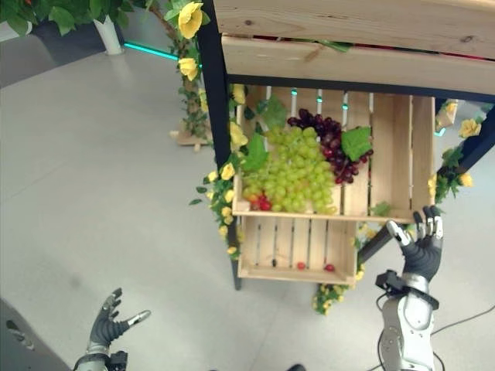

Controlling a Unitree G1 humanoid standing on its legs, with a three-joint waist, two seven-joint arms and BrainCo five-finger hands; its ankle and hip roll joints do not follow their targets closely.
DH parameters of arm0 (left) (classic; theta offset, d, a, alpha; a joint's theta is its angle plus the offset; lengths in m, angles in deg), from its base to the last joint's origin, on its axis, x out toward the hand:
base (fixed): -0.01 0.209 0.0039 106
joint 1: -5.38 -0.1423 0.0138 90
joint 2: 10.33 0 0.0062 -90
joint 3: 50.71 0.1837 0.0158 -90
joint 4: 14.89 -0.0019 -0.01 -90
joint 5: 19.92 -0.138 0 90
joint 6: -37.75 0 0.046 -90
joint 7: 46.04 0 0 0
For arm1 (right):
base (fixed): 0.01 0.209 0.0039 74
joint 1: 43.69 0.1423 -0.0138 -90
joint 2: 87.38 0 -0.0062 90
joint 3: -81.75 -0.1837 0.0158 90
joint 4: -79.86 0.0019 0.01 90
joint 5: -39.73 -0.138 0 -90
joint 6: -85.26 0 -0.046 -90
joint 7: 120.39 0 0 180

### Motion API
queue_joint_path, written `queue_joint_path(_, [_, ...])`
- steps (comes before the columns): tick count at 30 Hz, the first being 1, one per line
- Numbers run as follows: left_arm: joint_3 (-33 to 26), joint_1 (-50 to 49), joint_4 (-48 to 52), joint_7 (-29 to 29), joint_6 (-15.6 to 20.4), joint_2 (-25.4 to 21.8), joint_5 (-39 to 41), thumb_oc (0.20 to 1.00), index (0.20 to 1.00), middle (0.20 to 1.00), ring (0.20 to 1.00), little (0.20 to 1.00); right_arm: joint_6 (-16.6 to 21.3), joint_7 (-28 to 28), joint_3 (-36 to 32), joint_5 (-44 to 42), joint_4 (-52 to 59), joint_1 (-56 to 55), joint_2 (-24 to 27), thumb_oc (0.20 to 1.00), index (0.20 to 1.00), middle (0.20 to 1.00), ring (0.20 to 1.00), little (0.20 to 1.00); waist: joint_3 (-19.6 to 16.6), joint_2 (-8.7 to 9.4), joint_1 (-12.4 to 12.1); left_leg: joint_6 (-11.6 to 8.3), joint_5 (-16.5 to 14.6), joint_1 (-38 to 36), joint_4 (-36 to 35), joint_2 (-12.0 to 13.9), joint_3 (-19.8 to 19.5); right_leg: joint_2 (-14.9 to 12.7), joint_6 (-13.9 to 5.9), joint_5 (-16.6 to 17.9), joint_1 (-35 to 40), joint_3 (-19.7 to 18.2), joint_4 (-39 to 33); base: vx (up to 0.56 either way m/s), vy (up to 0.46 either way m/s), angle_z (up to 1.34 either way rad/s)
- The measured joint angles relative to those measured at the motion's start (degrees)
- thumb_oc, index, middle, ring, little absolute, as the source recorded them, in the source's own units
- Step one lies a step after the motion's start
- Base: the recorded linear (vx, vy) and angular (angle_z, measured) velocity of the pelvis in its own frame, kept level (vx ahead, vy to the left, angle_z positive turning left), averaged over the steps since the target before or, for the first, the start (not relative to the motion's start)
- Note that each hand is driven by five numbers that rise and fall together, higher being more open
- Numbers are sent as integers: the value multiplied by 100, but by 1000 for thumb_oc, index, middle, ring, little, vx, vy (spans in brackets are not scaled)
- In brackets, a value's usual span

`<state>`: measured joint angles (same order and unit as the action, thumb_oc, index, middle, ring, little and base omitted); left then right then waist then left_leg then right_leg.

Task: Pick up the fruits from the basket on one side to the basket on the other side

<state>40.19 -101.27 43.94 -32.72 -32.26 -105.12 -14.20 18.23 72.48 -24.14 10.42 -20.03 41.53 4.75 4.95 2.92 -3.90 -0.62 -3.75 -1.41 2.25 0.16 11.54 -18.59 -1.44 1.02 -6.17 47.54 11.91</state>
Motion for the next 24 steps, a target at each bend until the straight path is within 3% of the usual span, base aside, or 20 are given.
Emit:
queue_joint_path(12, [2,20,-181,74,9,-54,-48,1000,1000,1000,1000,1000,-5,995,-697,341,-1934,11,100,1000,1000,1000,1000,1000,-106,-20,3,43,28,-7,-89,-47,-25,-66,-13,6,10,10,29,0,0,0])
queue_joint_path(18, [3,66,-186,81,10,-54,-49,1000,1000,1000,1000,1000,-80,1076,-725,391,-2387,22,196,1000,1000,1000,1000,1000,-113,-6,1,44,29,-8,-93,-46,-27,-63,-13,6,12,11,36,0,0,0])
queue_joint_path(21, [6,80,-208,78,11,-56,-50,1000,1000,1000,1000,1000,-119,953,-575,390,-3194,26,346,1000,1000,1000,1000,1000,-110,14,-3,44,29,-8,-97,-45,-26,-60,-13,6,11,11,36,0,0,0])
queue_joint_path(24, [5,133,-488,13,12,-71,-50,1000,1000,1000,1000,1000,-413,607,-143,398,-4475,120,445,1000,1000,1000,1000,1000,-99,32,-21,45,29,-8,-100,-45,-26,-61,-14,5,11,12,38,0,0,0])
